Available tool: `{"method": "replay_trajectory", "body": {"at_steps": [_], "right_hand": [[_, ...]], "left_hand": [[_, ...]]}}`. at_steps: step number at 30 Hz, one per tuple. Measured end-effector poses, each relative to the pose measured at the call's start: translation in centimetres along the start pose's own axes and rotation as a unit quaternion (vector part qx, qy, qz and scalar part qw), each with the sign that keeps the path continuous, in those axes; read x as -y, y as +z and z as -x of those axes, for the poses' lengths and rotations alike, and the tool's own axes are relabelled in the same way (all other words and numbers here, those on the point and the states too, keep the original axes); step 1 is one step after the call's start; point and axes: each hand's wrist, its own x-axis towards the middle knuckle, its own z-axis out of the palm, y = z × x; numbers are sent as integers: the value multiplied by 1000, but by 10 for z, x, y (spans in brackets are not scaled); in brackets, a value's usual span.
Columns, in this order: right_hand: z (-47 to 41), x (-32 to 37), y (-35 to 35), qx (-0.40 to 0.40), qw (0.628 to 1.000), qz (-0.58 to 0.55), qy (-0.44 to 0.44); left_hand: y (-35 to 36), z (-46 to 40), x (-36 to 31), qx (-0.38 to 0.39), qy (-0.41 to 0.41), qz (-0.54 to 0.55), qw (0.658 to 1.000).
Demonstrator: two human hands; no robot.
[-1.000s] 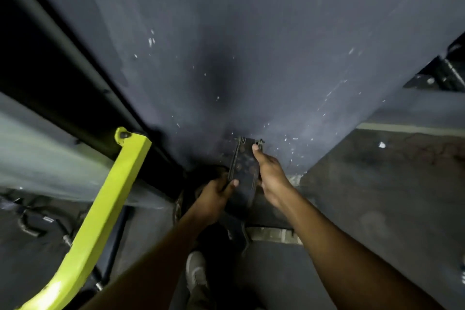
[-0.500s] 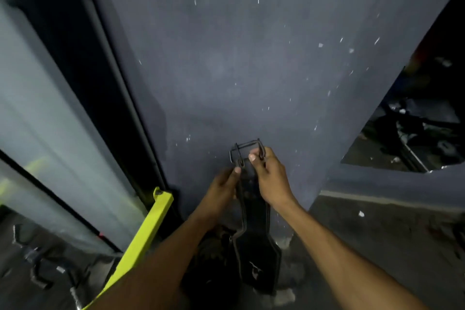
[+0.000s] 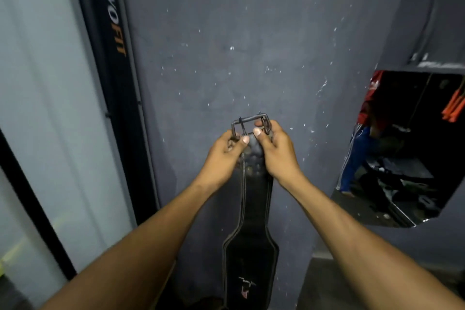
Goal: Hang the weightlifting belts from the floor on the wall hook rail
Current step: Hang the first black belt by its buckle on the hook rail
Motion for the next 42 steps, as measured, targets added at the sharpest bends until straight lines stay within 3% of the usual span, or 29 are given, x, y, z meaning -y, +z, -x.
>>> {"method": "replay_trajectory", "body": {"at_steps": [4,9,17,22,29,31,36,39,42], "right_hand": [[-35,62,-3,-36,998,-37,-40],[-55,97,1,2,986,-169,6],[-50,120,18,-46,983,-174,-18],[-77,162,10,-8,972,-234,-34],[-99,200,2,13,970,-236,-61],[-106,206,-5,-3,969,-234,-74],[-115,212,-19,2,965,-240,-104],[-117,204,-31,7,967,-231,-110],[-119,192,-40,5,967,-233,-102]], "left_hand": [[-5,7,-22,48,3,-53,997],[-15,-10,-63,17,55,-59,997],[-29,-15,-76,26,46,42,998],[-44,-1,-39,101,-10,29,994],[-61,16,1,167,-28,9,985],[-66,28,29,152,-70,36,985],[-43,75,105,164,-215,-48,962],[-31,78,104,156,-212,-41,964],[-26,54,71,156,-156,-17,975]]}}
